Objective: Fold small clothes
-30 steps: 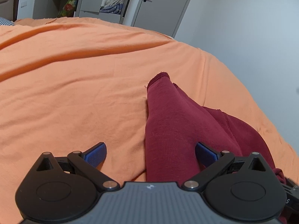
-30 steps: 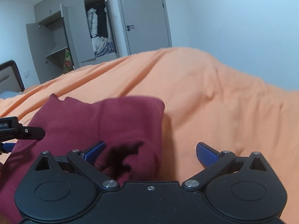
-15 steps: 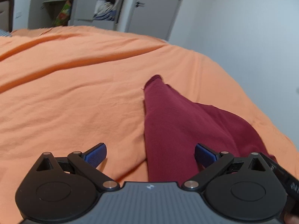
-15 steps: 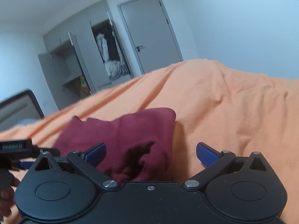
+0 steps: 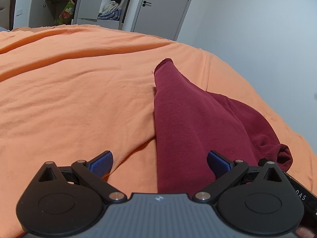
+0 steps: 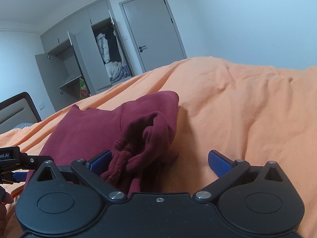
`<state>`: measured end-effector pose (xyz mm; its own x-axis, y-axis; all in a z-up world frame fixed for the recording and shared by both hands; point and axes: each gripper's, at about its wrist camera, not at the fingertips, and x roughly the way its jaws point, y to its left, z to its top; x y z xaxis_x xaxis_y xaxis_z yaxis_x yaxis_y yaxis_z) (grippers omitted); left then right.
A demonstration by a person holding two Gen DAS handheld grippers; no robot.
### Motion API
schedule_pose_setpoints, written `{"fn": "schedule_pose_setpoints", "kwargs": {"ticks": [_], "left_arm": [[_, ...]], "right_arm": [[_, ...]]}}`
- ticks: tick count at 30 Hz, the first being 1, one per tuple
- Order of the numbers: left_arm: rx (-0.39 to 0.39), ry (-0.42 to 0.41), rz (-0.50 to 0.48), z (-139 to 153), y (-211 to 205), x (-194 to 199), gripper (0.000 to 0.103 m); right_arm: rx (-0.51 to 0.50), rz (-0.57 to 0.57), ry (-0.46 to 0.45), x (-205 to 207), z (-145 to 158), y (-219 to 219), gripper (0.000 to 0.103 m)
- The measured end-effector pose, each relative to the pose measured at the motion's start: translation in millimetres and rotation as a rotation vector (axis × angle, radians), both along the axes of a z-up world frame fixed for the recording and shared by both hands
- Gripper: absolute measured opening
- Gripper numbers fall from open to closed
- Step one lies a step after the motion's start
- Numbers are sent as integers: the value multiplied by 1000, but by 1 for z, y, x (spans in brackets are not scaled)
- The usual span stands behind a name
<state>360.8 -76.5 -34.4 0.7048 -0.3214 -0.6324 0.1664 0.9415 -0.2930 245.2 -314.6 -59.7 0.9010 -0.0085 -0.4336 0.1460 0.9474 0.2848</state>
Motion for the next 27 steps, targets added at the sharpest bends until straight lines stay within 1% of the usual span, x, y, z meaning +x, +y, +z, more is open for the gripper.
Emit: {"fn": "schedule_pose_setpoints", "kwargs": {"ticks": [27], "left_arm": [[-14,7,-7,-3,3,2,103]], "right_arm": [[-1,-3,-10,-2,-2,1,103]]}}
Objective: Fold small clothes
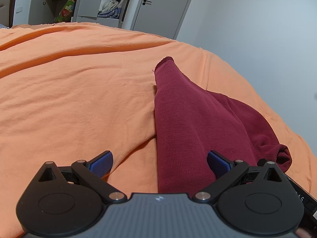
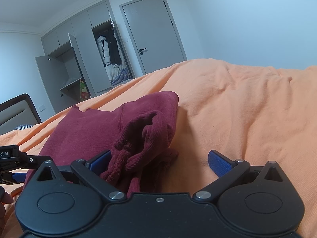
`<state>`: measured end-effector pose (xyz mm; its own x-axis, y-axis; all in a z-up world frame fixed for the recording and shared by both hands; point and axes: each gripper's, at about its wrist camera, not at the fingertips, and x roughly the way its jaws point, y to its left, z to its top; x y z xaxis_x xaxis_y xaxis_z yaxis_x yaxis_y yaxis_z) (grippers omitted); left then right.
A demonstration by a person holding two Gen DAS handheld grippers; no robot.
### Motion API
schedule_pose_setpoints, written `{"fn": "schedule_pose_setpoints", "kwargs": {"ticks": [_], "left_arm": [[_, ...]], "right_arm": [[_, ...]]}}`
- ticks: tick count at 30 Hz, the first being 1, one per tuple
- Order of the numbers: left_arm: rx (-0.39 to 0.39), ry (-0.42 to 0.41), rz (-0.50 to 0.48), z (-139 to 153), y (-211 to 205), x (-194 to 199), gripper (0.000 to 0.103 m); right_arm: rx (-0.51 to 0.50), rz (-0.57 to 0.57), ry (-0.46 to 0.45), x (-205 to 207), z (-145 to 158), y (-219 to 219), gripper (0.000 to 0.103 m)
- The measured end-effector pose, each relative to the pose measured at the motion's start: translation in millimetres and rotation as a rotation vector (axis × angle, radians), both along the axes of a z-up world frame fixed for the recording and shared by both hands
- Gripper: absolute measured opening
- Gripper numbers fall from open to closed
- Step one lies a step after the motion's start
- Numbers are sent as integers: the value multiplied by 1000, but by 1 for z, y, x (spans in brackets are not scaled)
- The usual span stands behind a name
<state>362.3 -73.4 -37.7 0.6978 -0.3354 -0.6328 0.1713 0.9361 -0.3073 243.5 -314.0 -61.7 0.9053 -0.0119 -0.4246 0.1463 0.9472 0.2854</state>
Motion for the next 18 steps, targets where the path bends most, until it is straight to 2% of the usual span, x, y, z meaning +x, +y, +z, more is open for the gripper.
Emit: {"fn": "schedule_pose_setpoints", "kwargs": {"ticks": [7,14,16,18], "left_arm": [[-18,33,-42,-2,8,7,103],[-12,81,-78,3,9,17,103],[-28,87,-89,5,10,18,102],[-48,101,-101,8,12,19,102]], "right_arm": [[-18,20,66,6,10,2,103],[247,141,18,4,14,-26,103],[298,144,13,9,14,-36,103],[306,141,36,21,14,-42,103]]}}
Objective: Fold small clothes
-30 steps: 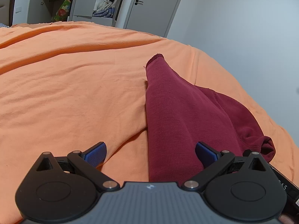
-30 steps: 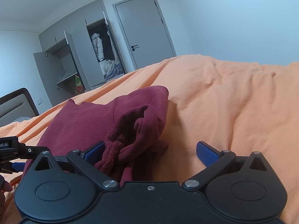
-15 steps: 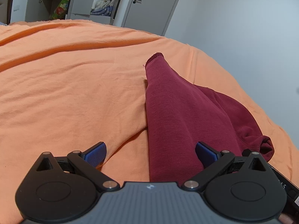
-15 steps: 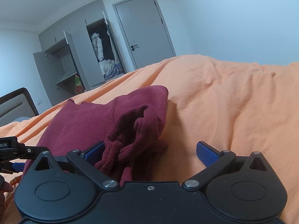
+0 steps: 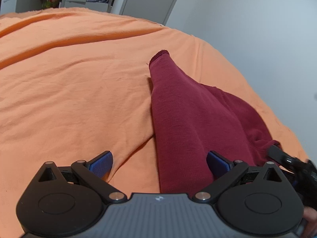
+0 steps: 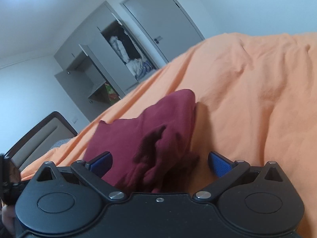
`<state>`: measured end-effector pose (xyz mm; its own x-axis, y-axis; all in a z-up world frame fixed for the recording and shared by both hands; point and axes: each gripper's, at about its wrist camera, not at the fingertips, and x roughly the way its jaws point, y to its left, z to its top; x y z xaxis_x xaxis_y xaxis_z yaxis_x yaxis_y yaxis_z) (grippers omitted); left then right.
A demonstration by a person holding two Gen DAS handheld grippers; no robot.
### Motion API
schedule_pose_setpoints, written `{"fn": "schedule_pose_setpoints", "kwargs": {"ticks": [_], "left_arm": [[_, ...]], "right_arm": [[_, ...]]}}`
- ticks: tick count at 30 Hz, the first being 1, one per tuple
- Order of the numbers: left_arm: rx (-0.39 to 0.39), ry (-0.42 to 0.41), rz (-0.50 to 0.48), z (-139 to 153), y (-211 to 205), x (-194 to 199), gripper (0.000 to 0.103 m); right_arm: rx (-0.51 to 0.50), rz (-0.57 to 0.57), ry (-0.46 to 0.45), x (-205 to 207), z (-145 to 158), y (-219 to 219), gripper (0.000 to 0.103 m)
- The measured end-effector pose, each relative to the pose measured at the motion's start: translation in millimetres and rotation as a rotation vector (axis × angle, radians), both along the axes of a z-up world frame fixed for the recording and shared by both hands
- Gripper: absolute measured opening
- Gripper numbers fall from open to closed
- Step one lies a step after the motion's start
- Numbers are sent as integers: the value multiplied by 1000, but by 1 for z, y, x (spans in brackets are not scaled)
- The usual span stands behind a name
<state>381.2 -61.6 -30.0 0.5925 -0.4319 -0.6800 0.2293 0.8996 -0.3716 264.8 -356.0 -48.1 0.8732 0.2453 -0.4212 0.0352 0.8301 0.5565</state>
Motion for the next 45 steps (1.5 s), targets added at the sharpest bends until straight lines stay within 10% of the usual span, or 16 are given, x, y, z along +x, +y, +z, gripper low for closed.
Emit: {"fn": "schedule_pose_setpoints", "kwargs": {"ticks": [7,20,32,38,45], "left_arm": [[-15,-8,-61,3,-7,6,103],[-30,24,23,-6,-4,14,97],[-17,19,27,-7,-8,17,100],[-31,18,43,-1,-8,16,96],[-83,-33,-10,9,-13,25,95]], "right_arm": [[13,46,-7,29,5,10,103],[-385,46,-54,26,39,79,102],[-542,103,-134,20,51,105,102],[-473,20,-56,27,41,70,102],[-150,-20,-12,42,31,4,93]]}}
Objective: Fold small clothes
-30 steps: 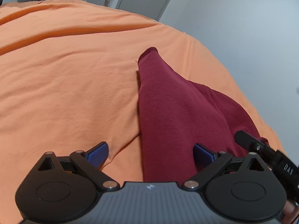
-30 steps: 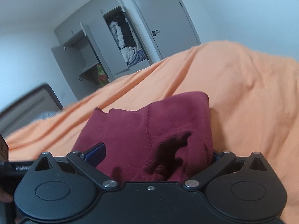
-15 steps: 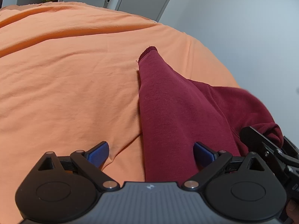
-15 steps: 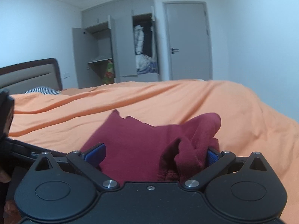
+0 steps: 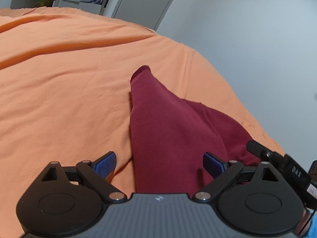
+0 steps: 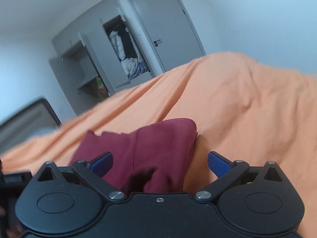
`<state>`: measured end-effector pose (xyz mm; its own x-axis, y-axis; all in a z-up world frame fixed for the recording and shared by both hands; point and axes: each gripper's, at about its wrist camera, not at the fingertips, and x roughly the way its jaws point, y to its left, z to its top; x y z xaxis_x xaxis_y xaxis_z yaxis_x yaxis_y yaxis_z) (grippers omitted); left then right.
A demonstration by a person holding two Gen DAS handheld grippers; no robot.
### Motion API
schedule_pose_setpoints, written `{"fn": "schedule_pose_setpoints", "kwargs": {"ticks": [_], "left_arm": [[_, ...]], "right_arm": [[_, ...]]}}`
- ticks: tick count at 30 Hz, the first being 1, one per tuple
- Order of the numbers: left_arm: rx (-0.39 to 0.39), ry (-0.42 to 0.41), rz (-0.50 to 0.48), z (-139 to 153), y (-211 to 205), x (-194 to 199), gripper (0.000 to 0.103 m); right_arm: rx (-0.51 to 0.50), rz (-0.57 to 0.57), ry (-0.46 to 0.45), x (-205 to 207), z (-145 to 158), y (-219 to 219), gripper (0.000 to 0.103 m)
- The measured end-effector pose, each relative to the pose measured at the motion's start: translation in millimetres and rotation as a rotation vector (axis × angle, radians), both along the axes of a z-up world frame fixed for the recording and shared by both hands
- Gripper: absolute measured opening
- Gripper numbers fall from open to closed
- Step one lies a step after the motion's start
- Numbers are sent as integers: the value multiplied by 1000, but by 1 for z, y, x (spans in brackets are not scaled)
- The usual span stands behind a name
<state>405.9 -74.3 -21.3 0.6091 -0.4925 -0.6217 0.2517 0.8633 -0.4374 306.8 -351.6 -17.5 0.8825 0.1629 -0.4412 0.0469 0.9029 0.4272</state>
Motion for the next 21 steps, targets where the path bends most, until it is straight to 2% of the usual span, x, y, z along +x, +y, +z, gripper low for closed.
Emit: {"fn": "schedule_pose_setpoints", "kwargs": {"ticks": [1,3,4,5,6,8,10,12,14,16,18,21], "left_arm": [[-1,8,8,-1,-1,4,87],[-1,43,32,-5,-2,12,72],[-18,54,35,-7,0,15,67],[-43,59,40,-8,2,17,62],[-77,64,36,-8,4,19,51],[-111,68,52,-8,9,20,41],[-150,71,61,-9,16,19,33],[-177,67,70,-11,22,16,32],[-182,62,74,-13,23,14,32],[-188,66,79,-15,24,15,32],[-198,73,81,-16,25,16,33],[-183,72,78,-14,21,16,36]], "right_arm": [[17,7,8,6,-1,-3,89],[2,12,26,15,-3,-2,65],[-18,12,34,20,-3,-1,58],[-42,8,39,24,-3,2,46],[-67,12,35,26,-3,4,31],[-100,32,17,30,-2,6,22],[-92,65,-33,29,2,8,18],[-80,85,-70,29,6,9,18],[-100,78,-60,32,3,10,18],[-127,44,0,37,-5,8,19],[-88,30,40,38,-13,0,28],[-36,29,53,34,-18,-7,39]]}}
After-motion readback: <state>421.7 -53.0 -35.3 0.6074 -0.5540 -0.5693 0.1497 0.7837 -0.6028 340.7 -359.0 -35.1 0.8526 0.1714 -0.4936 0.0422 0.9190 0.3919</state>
